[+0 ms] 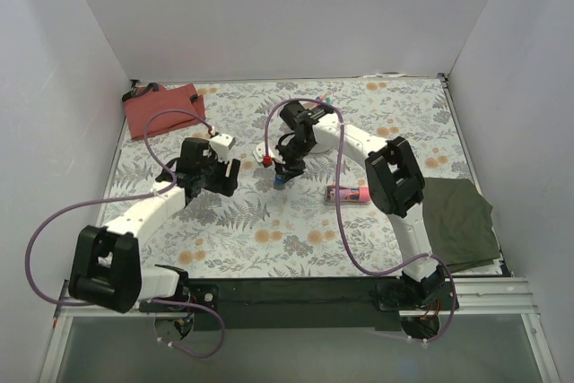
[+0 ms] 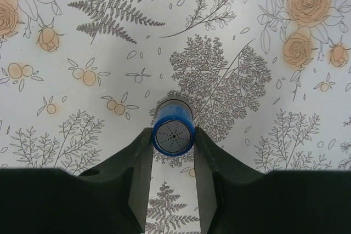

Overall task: Sort the stationery into containers
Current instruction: Close the stationery at the center of the board, then place the stationery in the storage box.

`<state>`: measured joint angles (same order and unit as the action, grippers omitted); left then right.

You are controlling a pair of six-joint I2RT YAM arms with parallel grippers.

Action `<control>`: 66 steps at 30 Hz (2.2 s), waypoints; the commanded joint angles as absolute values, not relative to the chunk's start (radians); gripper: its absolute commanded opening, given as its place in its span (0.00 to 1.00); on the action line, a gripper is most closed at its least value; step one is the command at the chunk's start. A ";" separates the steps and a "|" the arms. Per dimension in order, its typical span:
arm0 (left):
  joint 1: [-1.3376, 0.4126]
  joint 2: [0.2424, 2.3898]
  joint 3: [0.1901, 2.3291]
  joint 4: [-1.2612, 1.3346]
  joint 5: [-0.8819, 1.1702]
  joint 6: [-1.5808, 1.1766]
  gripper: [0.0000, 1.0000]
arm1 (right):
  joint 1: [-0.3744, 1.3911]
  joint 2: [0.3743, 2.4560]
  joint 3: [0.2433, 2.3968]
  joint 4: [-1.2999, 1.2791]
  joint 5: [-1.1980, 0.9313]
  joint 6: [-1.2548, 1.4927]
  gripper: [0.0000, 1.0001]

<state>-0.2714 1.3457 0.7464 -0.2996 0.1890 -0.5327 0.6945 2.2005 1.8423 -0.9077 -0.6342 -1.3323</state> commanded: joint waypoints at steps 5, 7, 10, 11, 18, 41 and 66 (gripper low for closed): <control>-0.273 1.187 0.672 -0.163 0.043 -0.586 0.72 | 0.730 2.204 1.758 -1.037 -0.428 -1.425 0.01; -0.272 1.186 0.678 -0.170 0.028 -0.594 0.72 | 0.761 2.192 1.711 -1.002 -0.394 -1.422 0.01; -0.273 1.164 0.689 -0.179 0.043 -0.597 0.72 | 0.796 2.184 1.658 -0.962 -0.367 -1.396 0.01; -0.273 1.160 0.690 -0.183 0.041 -0.595 0.72 | 0.804 2.186 1.649 -0.942 -0.361 -1.388 0.01; -0.295 1.117 0.689 -0.238 0.028 -0.604 0.72 | 0.815 2.309 1.795 -1.026 -0.347 -1.279 0.01; -0.192 1.095 0.712 -0.195 0.071 -0.583 0.72 | 0.821 2.152 1.690 -1.020 -0.365 -1.192 0.01; -0.190 1.273 0.850 -0.077 0.172 -0.505 0.71 | 0.581 2.028 2.157 -1.106 -0.362 -1.101 0.01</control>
